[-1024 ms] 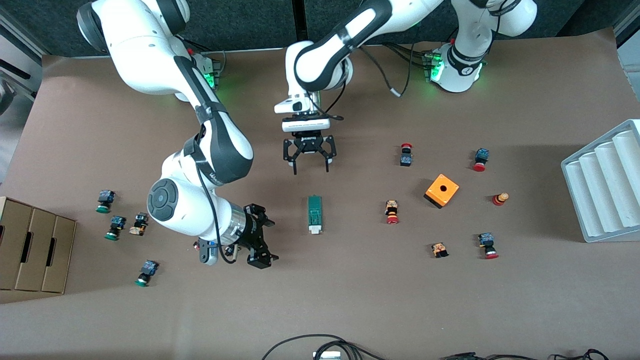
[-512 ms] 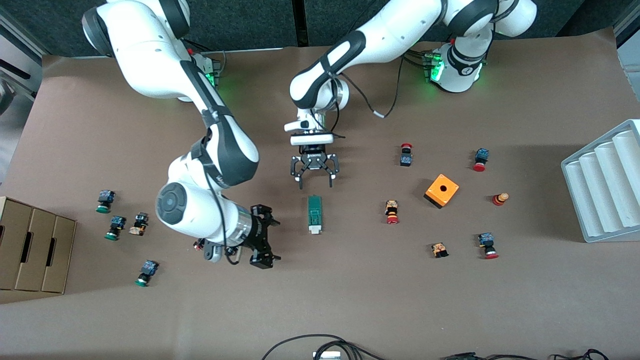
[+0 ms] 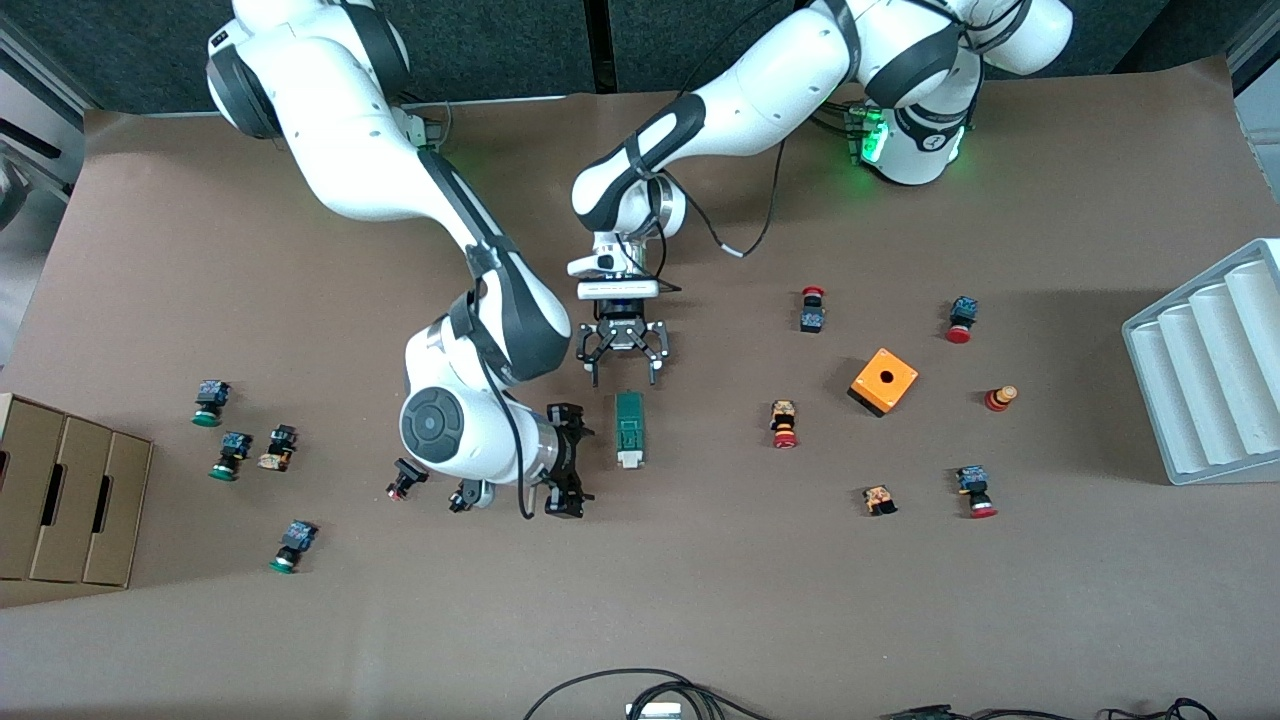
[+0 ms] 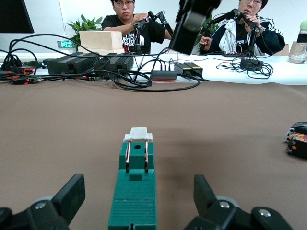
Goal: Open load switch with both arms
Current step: 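Lower the right gripper onto the switch body while the left gripper descends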
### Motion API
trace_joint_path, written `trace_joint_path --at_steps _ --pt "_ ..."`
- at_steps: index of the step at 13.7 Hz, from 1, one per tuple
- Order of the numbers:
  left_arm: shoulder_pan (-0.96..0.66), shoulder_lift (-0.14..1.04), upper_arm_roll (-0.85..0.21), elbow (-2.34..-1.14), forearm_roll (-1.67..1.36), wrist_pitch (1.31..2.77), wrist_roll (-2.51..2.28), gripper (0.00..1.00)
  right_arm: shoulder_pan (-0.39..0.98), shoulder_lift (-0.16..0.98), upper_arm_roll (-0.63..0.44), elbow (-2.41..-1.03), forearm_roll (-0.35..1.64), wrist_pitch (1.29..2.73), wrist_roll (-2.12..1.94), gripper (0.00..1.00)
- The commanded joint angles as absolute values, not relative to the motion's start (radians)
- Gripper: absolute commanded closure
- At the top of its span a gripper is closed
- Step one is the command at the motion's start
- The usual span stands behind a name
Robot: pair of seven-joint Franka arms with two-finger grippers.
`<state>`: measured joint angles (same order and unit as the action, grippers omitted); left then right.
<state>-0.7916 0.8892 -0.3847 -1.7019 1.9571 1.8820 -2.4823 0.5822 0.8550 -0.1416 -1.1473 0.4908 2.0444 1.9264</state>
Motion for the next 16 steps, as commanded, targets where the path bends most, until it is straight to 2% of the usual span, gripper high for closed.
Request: trace_joint_path --at_steps 1,6,13,16 --pt "-0.808 0.93 -0.371 -1.655 1.995 1.864 -2.5 0.0 0.592 0.966 -0.149 -1.04 0.549 2.078 1.983 0.06" --pt "-0.798 0.968 -0.362 -1.644 2.083 1.864 -2.571 0.0 0.612 1.018 -0.146 -1.04 0.626 2.086 1.996 0.07" --pt "-0.775 1.008 -0.345 -1.638 2.149 1.867 -2.576 0.0 0.66 1.038 -0.143 -1.043 0.623 2.085 2.013 0.15" --pt "-0.775 1.038 -0.345 -1.592 2.151 1.867 -2.574 0.0 0.663 1.04 -0.149 -1.043 0.606 2.083 2.011 0.17"
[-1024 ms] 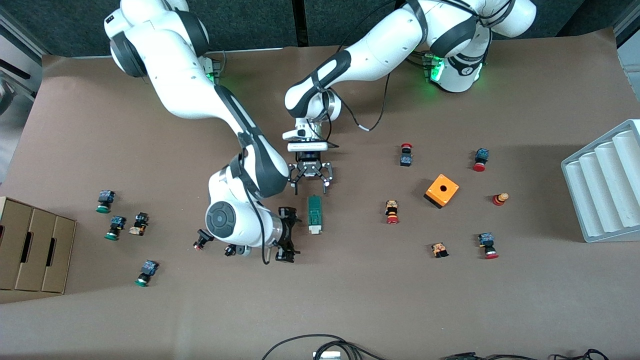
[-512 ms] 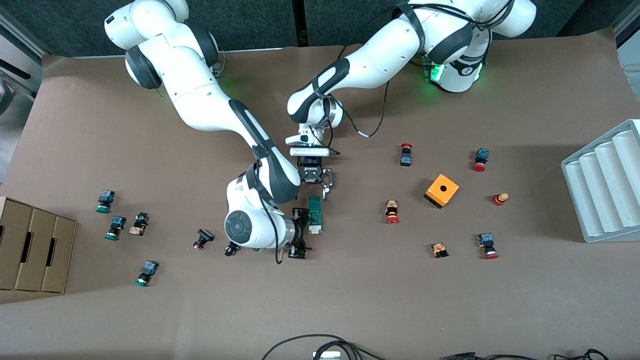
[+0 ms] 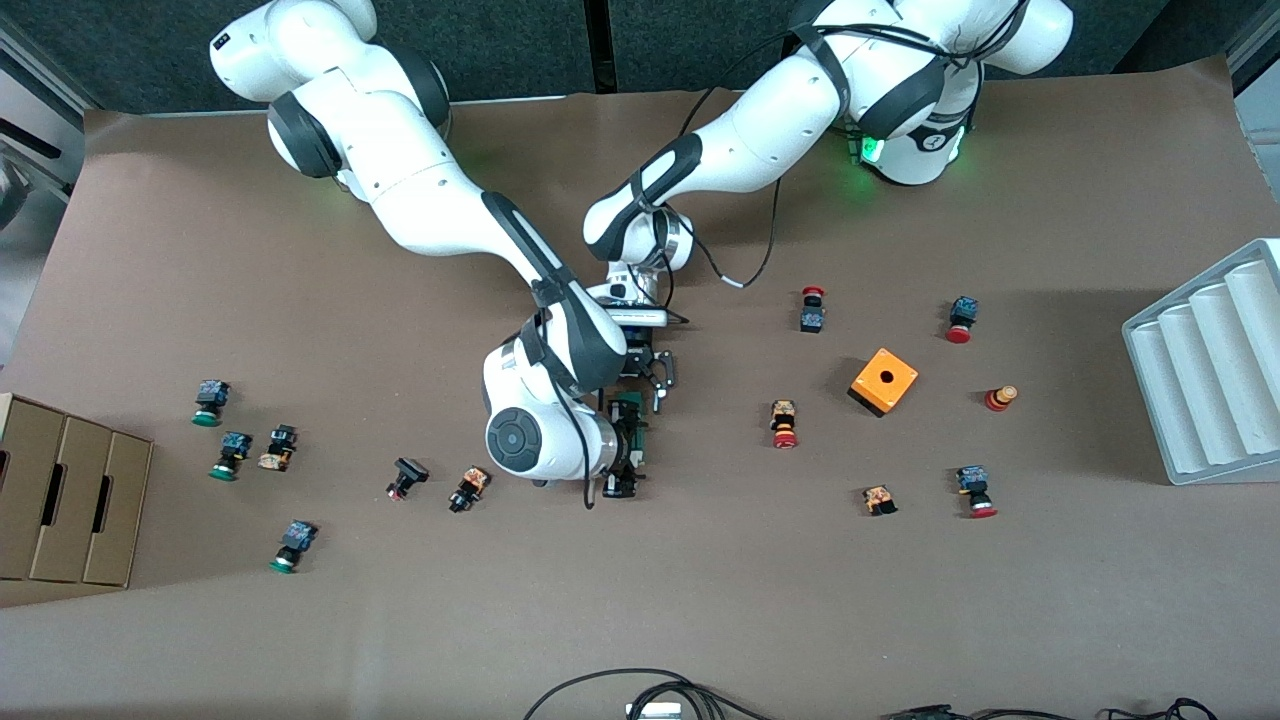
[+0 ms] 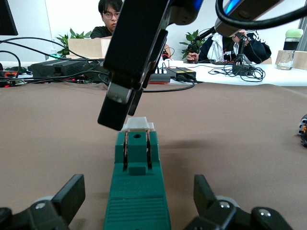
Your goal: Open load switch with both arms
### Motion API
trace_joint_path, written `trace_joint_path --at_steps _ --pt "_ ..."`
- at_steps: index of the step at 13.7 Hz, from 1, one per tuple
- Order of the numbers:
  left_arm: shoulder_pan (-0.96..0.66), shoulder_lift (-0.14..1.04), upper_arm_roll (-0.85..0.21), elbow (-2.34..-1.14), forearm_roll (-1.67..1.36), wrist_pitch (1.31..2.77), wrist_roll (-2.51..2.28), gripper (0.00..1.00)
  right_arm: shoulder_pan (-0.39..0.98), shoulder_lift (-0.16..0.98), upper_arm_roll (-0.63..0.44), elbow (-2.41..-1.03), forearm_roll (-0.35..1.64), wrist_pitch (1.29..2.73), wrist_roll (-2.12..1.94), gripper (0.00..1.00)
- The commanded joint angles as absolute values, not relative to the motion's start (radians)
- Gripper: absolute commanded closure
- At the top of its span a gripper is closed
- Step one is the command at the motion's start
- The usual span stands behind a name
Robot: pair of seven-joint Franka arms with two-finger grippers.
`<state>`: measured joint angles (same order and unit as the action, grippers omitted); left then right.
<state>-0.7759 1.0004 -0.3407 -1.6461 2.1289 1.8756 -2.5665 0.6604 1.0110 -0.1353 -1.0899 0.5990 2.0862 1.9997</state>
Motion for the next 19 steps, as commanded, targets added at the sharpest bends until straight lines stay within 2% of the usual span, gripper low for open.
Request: trace_joint_path --at_steps 1,3,8,13,15,19 --pt "-0.775 1.04 -0.345 -1.589 2.149 1.867 -2.573 0.0 0.664 1.04 -0.147 -1.045 0.589 2.079 2.011 0.19" --pt "-0.776 1.042 -0.345 -1.592 2.151 1.867 -2.576 0.0 0.663 1.039 -0.147 -1.046 0.581 2.072 2.011 0.27" --pt "-0.788 1.04 -0.348 -1.617 2.134 1.839 -2.574 0.0 0.663 1.035 -0.149 -1.049 0.58 2.057 2.006 0.37" --pt "-0.804 1.039 -0.354 -1.626 2.103 1.83 -2.566 0.0 0.661 1.028 -0.147 -1.057 0.54 2.026 2.003 0.41" --pt "-0.813 1.037 -0.356 -1.626 2.083 1.829 -2.563 0.0 0.661 1.026 -0.147 -1.057 0.54 2.025 2.002 0.49" --pt "-0.83 1.028 -0.356 -1.624 2.062 1.83 -2.56 0.01 0.661 1.02 -0.147 -1.058 0.525 2.022 2.002 0.51"
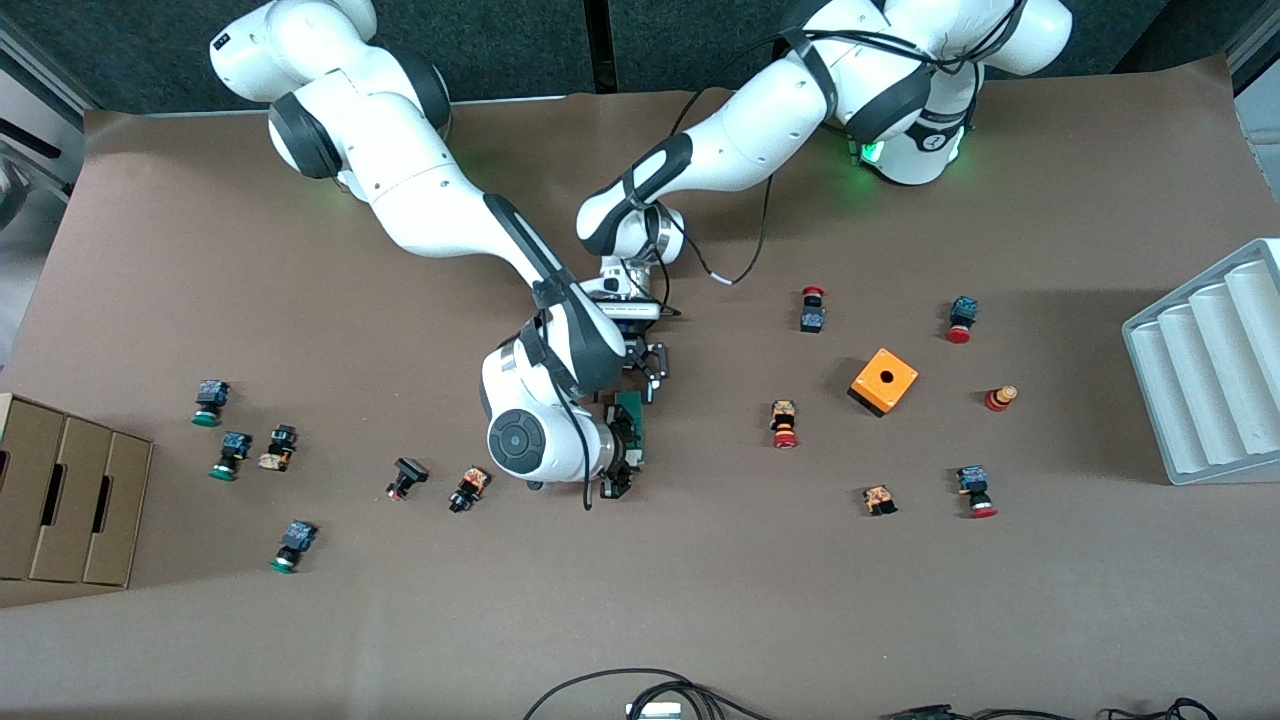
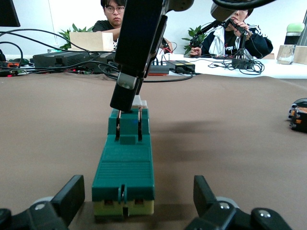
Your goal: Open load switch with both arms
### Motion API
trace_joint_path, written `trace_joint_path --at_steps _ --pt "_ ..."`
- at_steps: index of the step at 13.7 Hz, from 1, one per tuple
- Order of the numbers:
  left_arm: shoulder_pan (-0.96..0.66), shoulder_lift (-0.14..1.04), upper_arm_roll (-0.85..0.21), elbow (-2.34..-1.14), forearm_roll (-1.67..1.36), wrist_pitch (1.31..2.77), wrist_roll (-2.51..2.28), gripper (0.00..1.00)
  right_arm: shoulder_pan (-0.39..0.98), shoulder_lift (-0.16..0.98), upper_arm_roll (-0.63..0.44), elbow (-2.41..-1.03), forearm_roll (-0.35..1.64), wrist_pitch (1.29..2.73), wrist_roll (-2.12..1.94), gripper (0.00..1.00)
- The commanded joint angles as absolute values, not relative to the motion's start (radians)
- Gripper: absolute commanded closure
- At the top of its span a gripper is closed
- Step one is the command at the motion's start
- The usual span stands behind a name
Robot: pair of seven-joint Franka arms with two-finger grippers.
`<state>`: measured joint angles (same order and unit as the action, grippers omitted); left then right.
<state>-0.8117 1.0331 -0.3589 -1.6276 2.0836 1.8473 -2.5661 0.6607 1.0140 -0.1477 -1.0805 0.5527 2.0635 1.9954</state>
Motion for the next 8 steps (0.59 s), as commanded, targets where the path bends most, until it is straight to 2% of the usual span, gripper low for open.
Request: trace_joint_path --at_steps 1,4,8 --pt "-0.831 1.026 -0.356 -1.624 2.062 1.829 -2.56 0.01 0.661 1.017 -0.147 -1.058 0.522 2.022 2.002 0.51" --pt "-0.83 1.025 -0.359 -1.621 2.045 1.829 -2.536 0.09 0.661 1.0 -0.146 -1.074 0.512 2.02 2.0 0.51" --pt "-0.83 1.026 -0.359 -1.617 2.04 1.829 -2.523 0.29 0.663 0.979 -0.146 -1.1 0.508 2.014 1.994 0.51"
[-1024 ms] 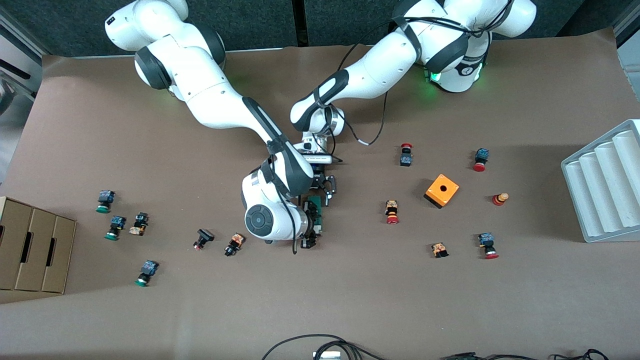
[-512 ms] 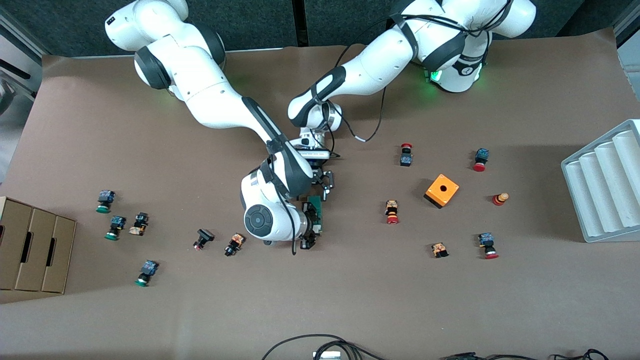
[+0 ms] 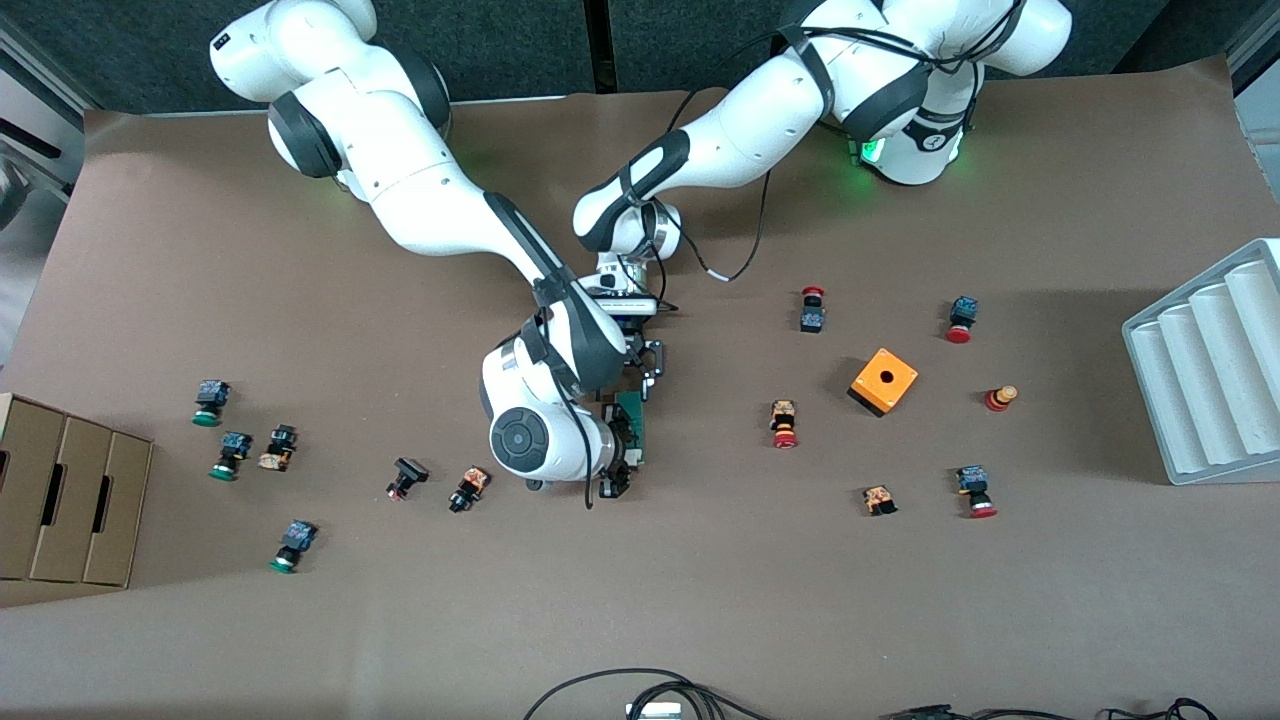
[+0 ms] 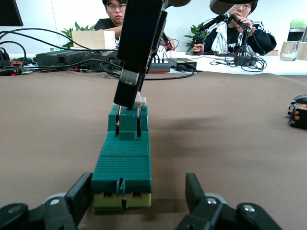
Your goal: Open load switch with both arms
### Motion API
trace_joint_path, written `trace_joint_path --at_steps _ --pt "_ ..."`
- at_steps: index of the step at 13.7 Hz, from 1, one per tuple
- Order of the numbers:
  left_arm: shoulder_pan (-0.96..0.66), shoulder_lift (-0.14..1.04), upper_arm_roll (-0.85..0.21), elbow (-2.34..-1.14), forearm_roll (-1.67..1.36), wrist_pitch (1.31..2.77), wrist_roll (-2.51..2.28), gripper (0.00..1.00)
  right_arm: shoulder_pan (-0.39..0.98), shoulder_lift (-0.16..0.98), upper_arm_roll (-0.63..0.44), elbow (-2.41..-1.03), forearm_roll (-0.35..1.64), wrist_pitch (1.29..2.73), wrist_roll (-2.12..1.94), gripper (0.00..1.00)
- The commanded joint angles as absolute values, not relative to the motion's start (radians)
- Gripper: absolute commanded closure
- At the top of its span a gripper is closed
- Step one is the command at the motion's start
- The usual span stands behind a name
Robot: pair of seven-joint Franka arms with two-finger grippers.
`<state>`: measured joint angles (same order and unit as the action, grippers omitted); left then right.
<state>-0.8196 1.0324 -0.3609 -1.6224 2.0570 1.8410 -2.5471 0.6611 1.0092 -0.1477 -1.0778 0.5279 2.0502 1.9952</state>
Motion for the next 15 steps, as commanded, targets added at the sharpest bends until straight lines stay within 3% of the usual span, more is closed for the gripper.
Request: trace_joint_path --at_steps 1,6,10,15 --pt "-0.828 1.028 -0.357 -1.617 2.04 1.829 -2.523 0.33 0.663 0.976 -0.146 -1.103 0.508 2.014 1.994 0.51" --pt "-0.828 1.028 -0.356 -1.615 2.048 1.83 -2.522 0.43 0.666 0.971 -0.143 -1.103 0.509 2.013 1.996 0.52" --pt "-0.828 1.026 -0.353 -1.615 2.051 1.832 -2.52 0.43 0.672 0.969 -0.143 -1.104 0.508 2.014 1.996 0.6" --pt "-0.828 1.026 -0.351 -1.614 2.052 1.833 -2.52 0.44 0.678 0.948 -0.141 -1.138 0.5 2.02 1.994 0.62"
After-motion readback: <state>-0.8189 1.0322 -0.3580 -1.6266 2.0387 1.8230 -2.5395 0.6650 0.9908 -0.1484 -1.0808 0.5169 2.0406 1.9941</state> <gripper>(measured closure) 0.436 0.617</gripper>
